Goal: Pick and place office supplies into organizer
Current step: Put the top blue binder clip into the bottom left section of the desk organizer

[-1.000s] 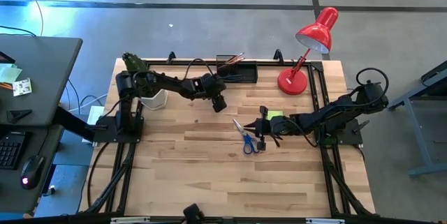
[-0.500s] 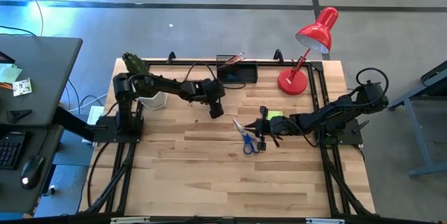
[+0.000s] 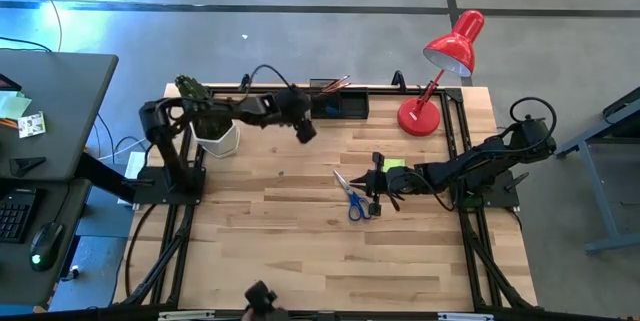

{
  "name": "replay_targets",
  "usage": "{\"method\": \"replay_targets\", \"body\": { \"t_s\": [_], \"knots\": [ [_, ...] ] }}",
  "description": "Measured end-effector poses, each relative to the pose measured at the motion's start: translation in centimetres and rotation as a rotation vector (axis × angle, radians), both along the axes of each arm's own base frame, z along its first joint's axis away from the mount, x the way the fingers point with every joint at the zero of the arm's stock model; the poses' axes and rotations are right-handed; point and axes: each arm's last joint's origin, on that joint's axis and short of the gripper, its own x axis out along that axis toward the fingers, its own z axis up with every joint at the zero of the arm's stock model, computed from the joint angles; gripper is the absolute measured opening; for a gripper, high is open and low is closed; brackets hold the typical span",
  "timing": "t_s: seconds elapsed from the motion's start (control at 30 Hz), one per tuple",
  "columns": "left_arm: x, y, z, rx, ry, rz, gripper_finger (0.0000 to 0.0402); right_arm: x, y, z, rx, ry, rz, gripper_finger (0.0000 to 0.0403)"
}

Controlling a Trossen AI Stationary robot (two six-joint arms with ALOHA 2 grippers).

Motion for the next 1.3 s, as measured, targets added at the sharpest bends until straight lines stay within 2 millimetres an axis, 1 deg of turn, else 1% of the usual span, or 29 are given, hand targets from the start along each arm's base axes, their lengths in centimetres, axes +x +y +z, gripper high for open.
{"method": "replay_targets", "body": {
  "t_s": [0.07,0.2,0.3,0.4,0.53,0.63,0.7,0.8,1.07,1.2,1.3],
  "knots": [
    [-0.5,1.2,-0.6,-0.025,-0.021,0.055,0.0225,0.0,0.0,0.0,0.001,0.000,0.000,0.0032],
    [-1.2,2.8,-2.4,-0.012,0.033,0.098,0.0225,0.0,0.0,0.0,0.002,-0.001,0.000,0.0032],
    [-1.5,3.4,-3.8,-0.067,0.045,0.081,0.0225,0.0,0.0,0.0,0.001,-0.001,0.001,0.0032],
    [-1.7,3.9,-4.5,-0.073,0.055,0.064,0.0225,0.0,0.0,0.0,0.000,-0.001,0.000,0.0032],
    [-1.6,4.1,-4.4,-0.019,0.072,0.038,0.0225,0.0,0.0,0.0,-0.001,-0.001,0.001,0.0029],
    [-1.2,4.1,-4.2,-0.005,0.049,-0.057,0.0225,0.0,0.0,0.0,-0.003,0.000,0.002,0.0028],
    [-1.2,4.0,-4.2,-0.003,0.048,-0.086,0.0225,0.0,0.0,0.0,-0.003,0.000,0.002,0.0028],
    [-1.1,4.1,-4.6,-0.009,0.065,-0.086,0.0225,0.0,0.0,0.0,-0.003,0.000,0.002,0.0028],
    [-1.2,4.1,-4.6,-0.026,0.048,-0.035,0.0225,0.0,0.0,0.0,-0.003,0.000,0.001,0.0028],
    [-1.0,4.3,-5.5,-0.055,0.063,-0.006,0.0225,0.0,-0.1,0.0,-0.004,-0.003,-0.001,0.0028],
    [-0.6,4.7,-5.3,-0.084,0.082,0.024,0.0225,0.1,-0.1,0.1,-0.004,-0.014,0.000,0.0030]
  ]
}}
